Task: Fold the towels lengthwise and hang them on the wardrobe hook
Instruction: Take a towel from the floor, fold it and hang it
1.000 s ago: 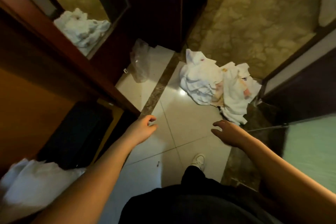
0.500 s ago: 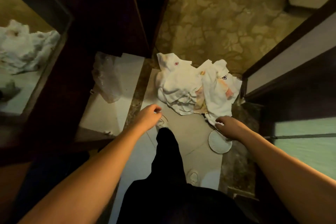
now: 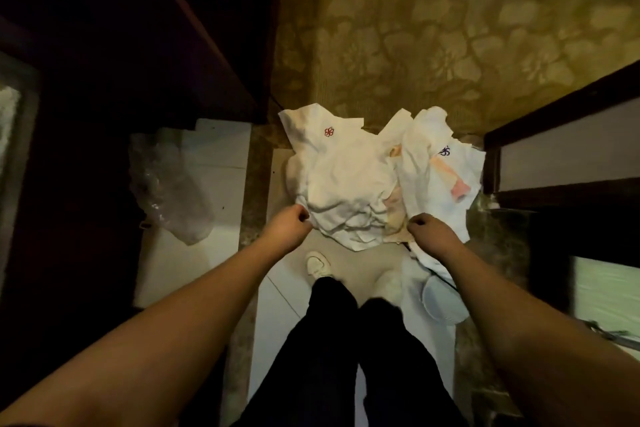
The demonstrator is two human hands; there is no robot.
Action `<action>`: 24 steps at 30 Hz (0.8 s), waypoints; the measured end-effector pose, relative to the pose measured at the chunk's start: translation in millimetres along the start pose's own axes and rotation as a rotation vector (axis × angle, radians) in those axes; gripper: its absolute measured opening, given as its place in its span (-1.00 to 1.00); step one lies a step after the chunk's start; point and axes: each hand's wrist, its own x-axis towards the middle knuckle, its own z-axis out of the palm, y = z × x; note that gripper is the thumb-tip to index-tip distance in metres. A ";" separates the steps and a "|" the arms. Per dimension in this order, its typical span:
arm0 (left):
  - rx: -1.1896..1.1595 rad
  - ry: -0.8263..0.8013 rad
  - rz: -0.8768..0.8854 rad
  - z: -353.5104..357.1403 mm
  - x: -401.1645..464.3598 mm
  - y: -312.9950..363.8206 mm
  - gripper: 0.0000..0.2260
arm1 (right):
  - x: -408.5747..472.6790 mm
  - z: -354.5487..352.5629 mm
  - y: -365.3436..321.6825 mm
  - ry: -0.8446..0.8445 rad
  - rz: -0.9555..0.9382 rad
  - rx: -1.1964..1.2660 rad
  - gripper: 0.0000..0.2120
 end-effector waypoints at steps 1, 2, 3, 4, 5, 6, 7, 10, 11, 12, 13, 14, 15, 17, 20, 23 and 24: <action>0.006 -0.007 -0.013 2.2 19.5 -2.7 -0.84 | 18.1 4.2 -1.4 -0.008 0.022 0.019 -0.70; 0.015 -0.019 -0.030 8.2 45.4 -7.4 -0.84 | 42.6 11.5 -0.4 -0.018 0.042 0.034 -0.70; 0.029 -0.026 -0.044 13.6 69.1 -11.7 -0.83 | 64.8 17.7 1.1 -0.021 0.059 0.046 -0.69; 0.044 -0.033 -0.057 22.3 94.6 -17.2 -0.80 | 89.4 26.1 5.0 -0.031 0.081 0.062 -0.69; 0.058 -0.033 -0.068 30.2 116.6 -22.2 -0.78 | 111.0 34.0 9.7 -0.040 0.096 0.074 -0.70; 0.058 -0.030 -0.079 37.3 135.0 -26.8 -0.76 | 129.2 41.1 14.2 -0.048 0.105 0.083 -0.71; 0.047 -0.028 -0.092 49.2 157.6 -32.1 -0.75 | 150.9 50.4 20.8 -0.055 0.112 0.081 -0.72; 0.035 -0.023 -0.141 87.3 217.7 -50.6 -0.75 | 213.3 76.1 41.4 -0.056 0.127 0.103 -0.73; 0.044 -0.026 -0.147 98.8 233.3 -56.8 -0.75 | 228.8 82.9 44.8 -0.065 0.133 0.121 -0.72; 0.056 -0.030 -0.152 113.1 252.2 -64.0 -0.73 | 249.1 93.0 50.1 -0.078 0.141 0.144 -0.70; 0.060 -0.027 -0.161 124.0 267.5 -68.5 -0.71 | 266.6 100.8 52.9 -0.092 0.150 0.173 -0.69; 0.058 -0.028 -0.172 134.9 282.7 -72.3 -0.67 | 284.5 109.5 55.2 -0.110 0.164 0.217 -0.70; 0.058 -0.027 -0.174 143.7 295.5 -75.5 -0.61 | 298.4 117.3 55.5 -0.126 0.185 0.280 -0.72; 0.079 -0.026 -0.147 158.3 318.3 -79.1 -0.51 | 321.1 132.9 53.1 -0.142 0.228 0.435 -0.78; 0.134 -0.040 -0.060 175.3 347.8 -83.5 -0.51 | 351.0 153.1 48.4 -0.118 0.256 0.589 -0.79; 0.213 -0.078 -0.014 188.0 362.9 -84.8 -0.57 | 368.0 162.4 45.8 -0.098 0.308 0.654 -0.77; 0.224 -0.094 -0.007 191.6 364.8 -84.4 -0.57 | 370.9 163.2 45.9 -0.076 0.368 0.715 -0.75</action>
